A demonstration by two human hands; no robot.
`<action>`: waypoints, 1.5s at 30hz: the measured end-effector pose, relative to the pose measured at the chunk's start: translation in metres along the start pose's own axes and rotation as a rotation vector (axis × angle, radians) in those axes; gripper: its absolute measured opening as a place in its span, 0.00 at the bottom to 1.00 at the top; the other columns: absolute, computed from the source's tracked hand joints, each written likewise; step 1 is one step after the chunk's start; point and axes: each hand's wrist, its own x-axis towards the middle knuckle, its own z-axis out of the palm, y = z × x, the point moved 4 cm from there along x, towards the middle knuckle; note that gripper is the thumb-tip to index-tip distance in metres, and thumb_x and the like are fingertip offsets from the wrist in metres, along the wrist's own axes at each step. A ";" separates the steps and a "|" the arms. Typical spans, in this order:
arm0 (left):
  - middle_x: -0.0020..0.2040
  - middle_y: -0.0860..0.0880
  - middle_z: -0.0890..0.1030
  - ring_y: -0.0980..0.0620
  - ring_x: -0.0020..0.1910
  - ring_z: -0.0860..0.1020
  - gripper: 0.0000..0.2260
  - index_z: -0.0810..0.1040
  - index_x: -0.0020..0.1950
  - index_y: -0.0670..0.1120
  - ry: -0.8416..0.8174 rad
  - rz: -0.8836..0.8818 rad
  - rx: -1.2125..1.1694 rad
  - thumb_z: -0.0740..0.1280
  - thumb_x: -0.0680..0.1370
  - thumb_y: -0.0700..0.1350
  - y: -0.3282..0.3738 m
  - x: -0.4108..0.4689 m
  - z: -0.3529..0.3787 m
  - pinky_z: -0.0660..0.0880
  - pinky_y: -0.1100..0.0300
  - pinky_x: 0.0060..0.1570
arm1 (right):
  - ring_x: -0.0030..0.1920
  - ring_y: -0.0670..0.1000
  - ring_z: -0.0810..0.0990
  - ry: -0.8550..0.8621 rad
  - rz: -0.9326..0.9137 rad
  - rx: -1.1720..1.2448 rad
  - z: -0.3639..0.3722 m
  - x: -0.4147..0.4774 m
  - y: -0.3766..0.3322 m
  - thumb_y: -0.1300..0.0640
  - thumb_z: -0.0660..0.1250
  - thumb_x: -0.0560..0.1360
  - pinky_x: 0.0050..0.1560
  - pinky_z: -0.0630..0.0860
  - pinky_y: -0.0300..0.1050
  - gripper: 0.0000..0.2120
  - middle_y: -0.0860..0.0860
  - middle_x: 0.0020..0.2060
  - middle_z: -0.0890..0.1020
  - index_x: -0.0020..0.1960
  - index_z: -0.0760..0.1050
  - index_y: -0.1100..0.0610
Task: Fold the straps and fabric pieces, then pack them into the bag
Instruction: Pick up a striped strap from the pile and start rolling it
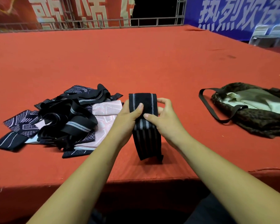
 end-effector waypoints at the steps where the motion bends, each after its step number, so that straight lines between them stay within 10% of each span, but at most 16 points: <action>1: 0.63 0.40 0.80 0.46 0.60 0.81 0.14 0.73 0.67 0.44 -0.002 0.005 -0.012 0.64 0.82 0.45 0.002 0.000 0.002 0.77 0.50 0.60 | 0.53 0.55 0.84 0.010 0.000 0.062 0.001 0.000 -0.002 0.66 0.70 0.75 0.56 0.80 0.57 0.26 0.54 0.55 0.84 0.68 0.64 0.56; 8: 0.64 0.47 0.81 0.49 0.64 0.79 0.20 0.75 0.70 0.48 -0.211 -0.303 -0.039 0.57 0.84 0.56 -0.024 -0.019 0.015 0.70 0.46 0.68 | 0.49 0.56 0.83 0.066 -0.035 0.339 -0.014 0.017 -0.012 0.72 0.66 0.75 0.57 0.80 0.54 0.12 0.57 0.47 0.83 0.55 0.75 0.61; 14: 0.61 0.40 0.81 0.45 0.59 0.81 0.18 0.78 0.65 0.40 -0.043 -0.416 -0.292 0.60 0.83 0.51 -0.038 -0.019 0.010 0.76 0.52 0.60 | 0.53 0.57 0.79 -0.037 -0.097 0.244 -0.012 0.013 0.006 0.74 0.66 0.74 0.63 0.74 0.57 0.12 0.60 0.50 0.81 0.54 0.77 0.62; 18: 0.57 0.39 0.81 0.45 0.52 0.82 0.15 0.78 0.62 0.37 0.001 -0.448 -0.397 0.61 0.82 0.45 -0.035 -0.016 0.005 0.79 0.54 0.53 | 0.52 0.53 0.79 -0.115 -0.082 0.163 -0.018 0.003 0.018 0.75 0.66 0.74 0.58 0.75 0.51 0.13 0.57 0.52 0.82 0.50 0.78 0.59; 21: 0.57 0.35 0.82 0.42 0.51 0.83 0.29 0.78 0.61 0.34 -0.002 -0.479 -0.478 0.54 0.83 0.60 -0.029 -0.018 0.004 0.79 0.51 0.52 | 0.45 0.52 0.79 -0.168 0.000 0.057 -0.021 -0.004 0.027 0.78 0.61 0.73 0.47 0.75 0.48 0.20 0.54 0.45 0.82 0.42 0.80 0.54; 29: 0.52 0.38 0.83 0.45 0.46 0.82 0.11 0.76 0.62 0.35 0.140 -0.256 -0.191 0.62 0.82 0.38 -0.033 -0.013 0.008 0.81 0.55 0.45 | 0.39 0.56 0.75 0.033 0.123 0.332 -0.015 -0.018 0.038 0.73 0.55 0.73 0.34 0.70 0.43 0.20 0.64 0.41 0.78 0.52 0.80 0.56; 34: 0.49 0.44 0.82 0.49 0.46 0.80 0.08 0.77 0.59 0.40 0.262 -0.054 -0.050 0.63 0.81 0.38 -0.032 -0.010 0.010 0.78 0.54 0.49 | 0.45 0.49 0.83 0.075 0.205 0.230 -0.001 -0.034 0.051 0.48 0.57 0.83 0.37 0.80 0.42 0.15 0.56 0.51 0.82 0.61 0.73 0.57; 40: 0.40 0.52 0.81 0.56 0.39 0.79 0.06 0.76 0.57 0.42 0.272 0.059 -0.011 0.61 0.83 0.41 -0.040 -0.002 0.014 0.76 0.59 0.42 | 0.26 0.54 0.77 -0.027 0.128 0.086 -0.003 -0.039 0.063 0.52 0.57 0.84 0.25 0.72 0.44 0.12 0.60 0.41 0.77 0.58 0.66 0.62; 45: 0.44 0.48 0.79 0.52 0.41 0.78 0.11 0.75 0.51 0.46 0.219 -0.181 0.151 0.62 0.82 0.53 -0.058 0.012 0.029 0.75 0.54 0.42 | 0.23 0.52 0.71 0.102 0.039 0.137 -0.030 -0.020 0.062 0.56 0.61 0.82 0.22 0.65 0.40 0.09 0.58 0.34 0.75 0.55 0.69 0.63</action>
